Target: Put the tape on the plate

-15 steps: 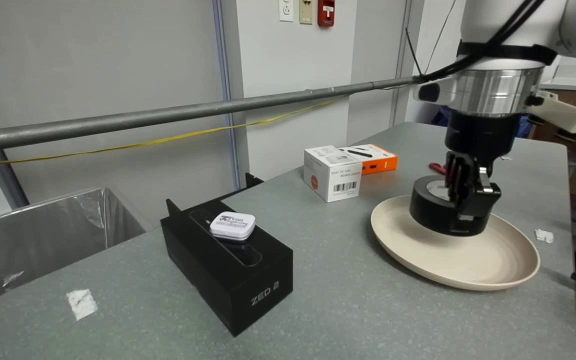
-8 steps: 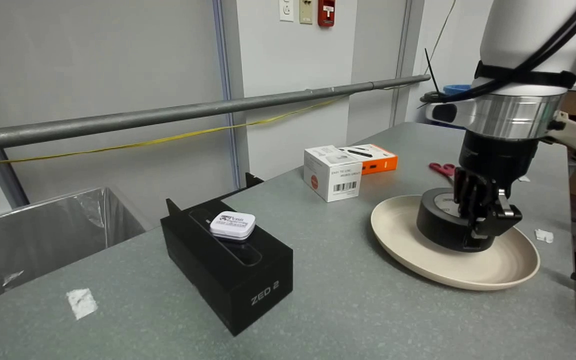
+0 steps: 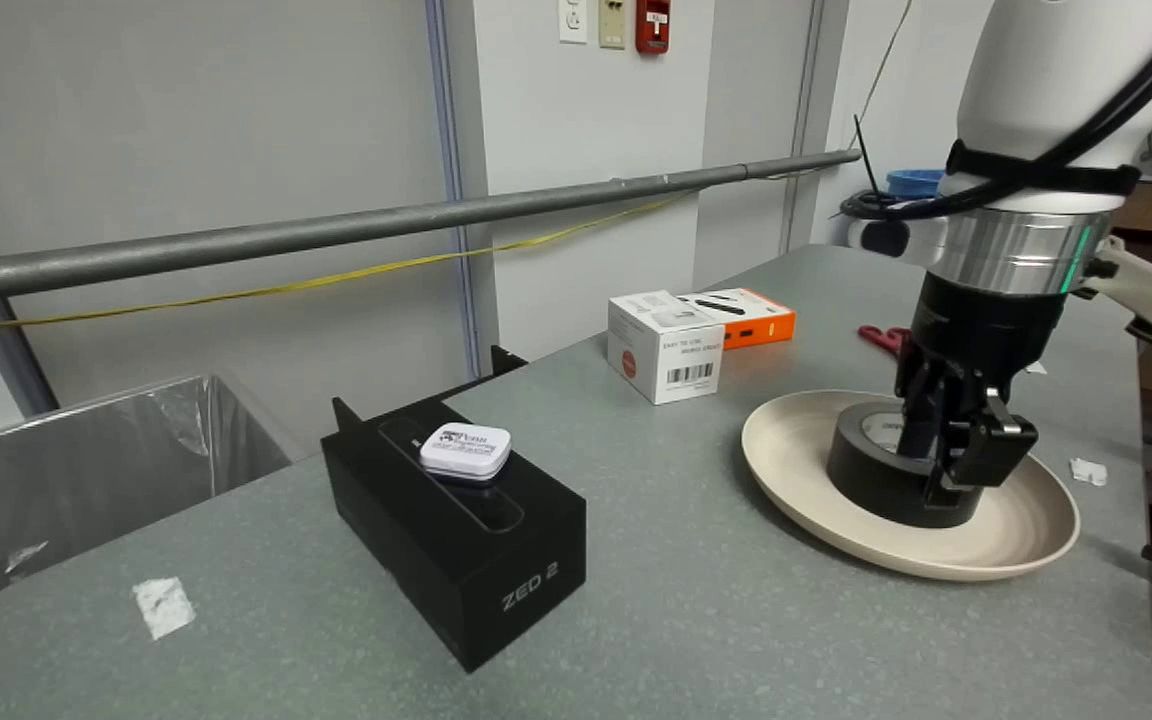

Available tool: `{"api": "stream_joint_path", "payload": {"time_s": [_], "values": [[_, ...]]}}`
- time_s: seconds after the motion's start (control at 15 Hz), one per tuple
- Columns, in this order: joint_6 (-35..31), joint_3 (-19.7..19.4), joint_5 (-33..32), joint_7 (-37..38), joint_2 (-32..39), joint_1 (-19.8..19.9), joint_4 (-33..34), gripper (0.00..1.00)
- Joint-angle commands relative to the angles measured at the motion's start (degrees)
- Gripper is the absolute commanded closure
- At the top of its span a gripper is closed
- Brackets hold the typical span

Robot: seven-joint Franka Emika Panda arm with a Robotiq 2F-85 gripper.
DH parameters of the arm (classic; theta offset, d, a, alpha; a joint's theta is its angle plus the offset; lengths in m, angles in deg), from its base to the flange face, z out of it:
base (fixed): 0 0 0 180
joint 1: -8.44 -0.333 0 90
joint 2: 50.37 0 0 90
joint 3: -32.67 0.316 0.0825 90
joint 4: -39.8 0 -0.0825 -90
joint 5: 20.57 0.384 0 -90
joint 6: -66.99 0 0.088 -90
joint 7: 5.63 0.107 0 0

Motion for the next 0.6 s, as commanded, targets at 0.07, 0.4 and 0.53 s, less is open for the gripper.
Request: {"api": "stream_joint_path", "payload": {"time_s": [0.07,0.4,0.53], "values": [[-0.7,-0.1,0.3,1.1,-0.2,-0.2,1.2,0.04],[1.0,0.4,2.6,1.0,0.0,0.3,3.0,0.00],[0.0,0.0,1.5,0.3,0.0,0.1,2.3,0.00]]}}
